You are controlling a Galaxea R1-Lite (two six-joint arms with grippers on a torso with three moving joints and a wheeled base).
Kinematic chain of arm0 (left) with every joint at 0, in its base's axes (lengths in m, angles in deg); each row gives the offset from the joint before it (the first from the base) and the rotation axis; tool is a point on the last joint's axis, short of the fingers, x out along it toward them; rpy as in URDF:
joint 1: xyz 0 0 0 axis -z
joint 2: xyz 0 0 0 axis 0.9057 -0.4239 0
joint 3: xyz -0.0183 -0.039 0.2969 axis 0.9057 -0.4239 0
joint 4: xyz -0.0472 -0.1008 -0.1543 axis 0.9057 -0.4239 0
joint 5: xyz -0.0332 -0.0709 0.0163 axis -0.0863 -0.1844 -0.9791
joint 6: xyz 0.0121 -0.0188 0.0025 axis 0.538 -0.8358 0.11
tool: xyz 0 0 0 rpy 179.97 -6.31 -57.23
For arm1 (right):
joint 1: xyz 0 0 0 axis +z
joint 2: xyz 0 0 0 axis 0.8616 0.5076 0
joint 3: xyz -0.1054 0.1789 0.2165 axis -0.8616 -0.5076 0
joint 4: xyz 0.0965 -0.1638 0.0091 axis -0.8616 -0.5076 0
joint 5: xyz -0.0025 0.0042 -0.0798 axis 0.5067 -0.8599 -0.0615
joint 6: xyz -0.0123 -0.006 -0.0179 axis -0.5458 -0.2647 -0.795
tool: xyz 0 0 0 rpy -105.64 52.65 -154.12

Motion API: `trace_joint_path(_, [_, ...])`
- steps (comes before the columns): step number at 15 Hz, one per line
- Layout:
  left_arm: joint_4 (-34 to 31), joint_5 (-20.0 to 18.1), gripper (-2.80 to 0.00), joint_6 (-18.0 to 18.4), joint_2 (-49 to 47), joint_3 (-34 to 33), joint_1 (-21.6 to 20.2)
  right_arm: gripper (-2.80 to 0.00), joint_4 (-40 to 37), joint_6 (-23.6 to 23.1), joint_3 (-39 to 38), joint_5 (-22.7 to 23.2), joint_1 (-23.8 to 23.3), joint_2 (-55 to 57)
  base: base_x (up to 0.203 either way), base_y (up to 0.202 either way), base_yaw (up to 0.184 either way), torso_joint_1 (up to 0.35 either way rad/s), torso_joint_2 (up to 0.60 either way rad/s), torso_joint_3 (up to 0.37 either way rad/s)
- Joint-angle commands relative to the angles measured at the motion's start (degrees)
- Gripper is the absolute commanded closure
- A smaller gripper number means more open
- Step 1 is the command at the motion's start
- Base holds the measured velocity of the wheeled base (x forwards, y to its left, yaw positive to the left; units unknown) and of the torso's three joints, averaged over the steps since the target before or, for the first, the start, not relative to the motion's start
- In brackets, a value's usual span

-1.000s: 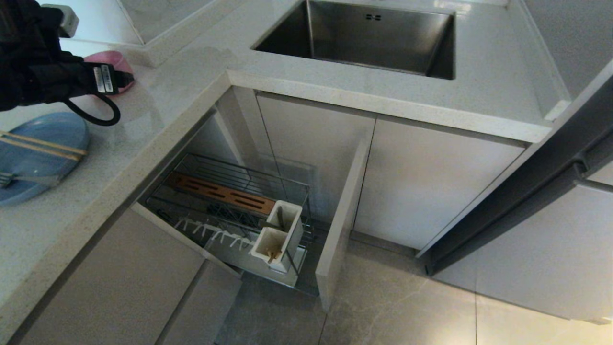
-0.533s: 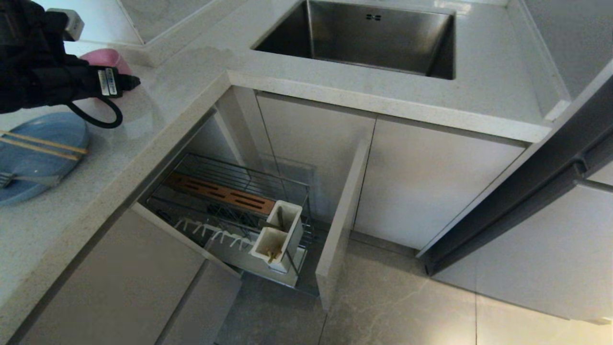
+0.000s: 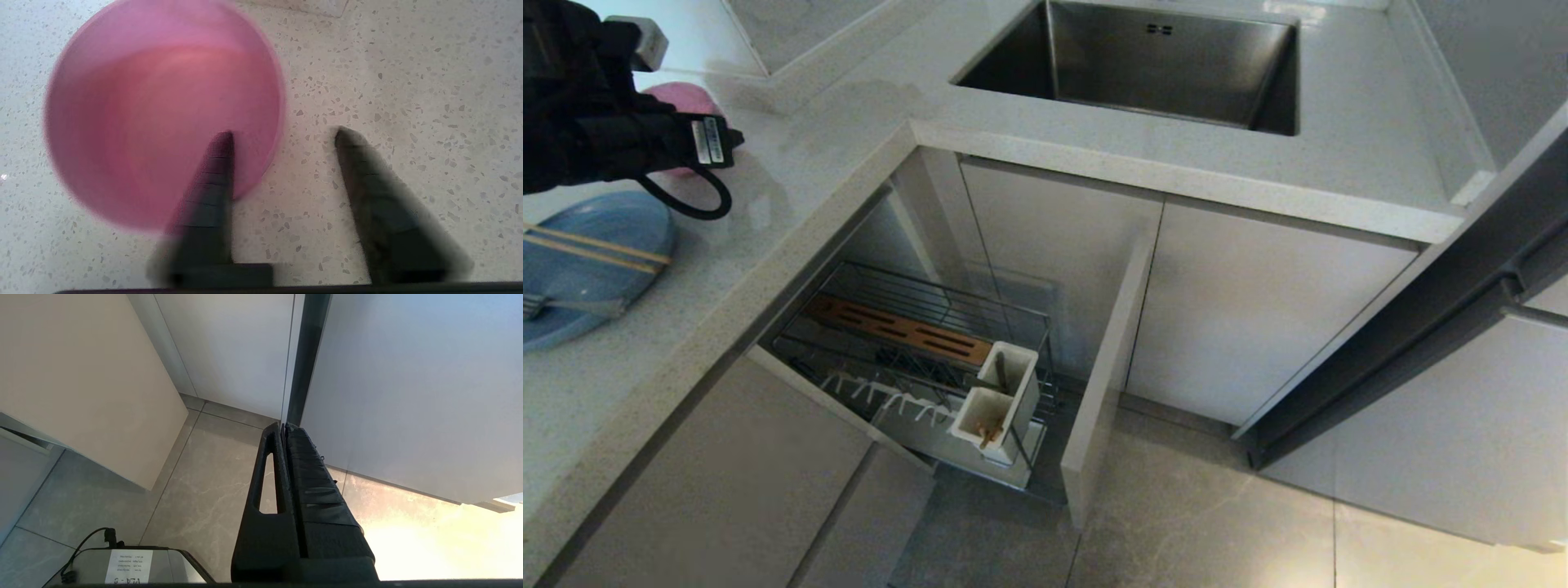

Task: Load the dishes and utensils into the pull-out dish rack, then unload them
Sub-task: Pick up the bowl and place it in the cupboard

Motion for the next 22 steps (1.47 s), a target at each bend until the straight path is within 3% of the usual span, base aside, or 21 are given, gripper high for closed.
trace_joint_path(1, [0.0, 0.0, 0.0, 0.1, 0.3, -0.1, 0.0, 0.0, 0.0, 0.0, 0.0, 0.0, 0.0, 0.0, 0.0, 0.0, 0.0, 0.0, 0.0, 0.0])
trace_joint_path(9, [0.6, 0.0, 0.0, -0.4, 1.7, -0.2, 0.2, 0.0, 0.0, 0.0, 0.0, 0.0, 0.0, 0.0, 0.0, 0.0, 0.0, 0.0, 0.0, 0.0])
trace_joint_path(14, [1.2, 1.9, 0.0, -4.5, 10.1, -0.2, 4.3, 0.0, 0.0, 0.0, 0.0, 0.0, 0.0, 0.0, 0.0, 0.0, 0.0, 0.0, 0.0, 0.0])
trace_joint_path(17, [1.1, 6.8, 0.0, -4.9, 16.4, -0.2, 9.9, 0.0, -0.1, 0.0, 0.0, 0.0, 0.0, 0.0, 0.0, 0.0, 0.0, 0.0, 0.0, 0.0])
trace_joint_path(22, [0.6, 21.8, 0.0, -5.6, 25.3, -4.4, 27.1, 0.0, -0.1, 0.0, 0.0, 0.0, 0.0, 0.0, 0.0, 0.0, 0.0, 0.0, 0.0, 0.0])
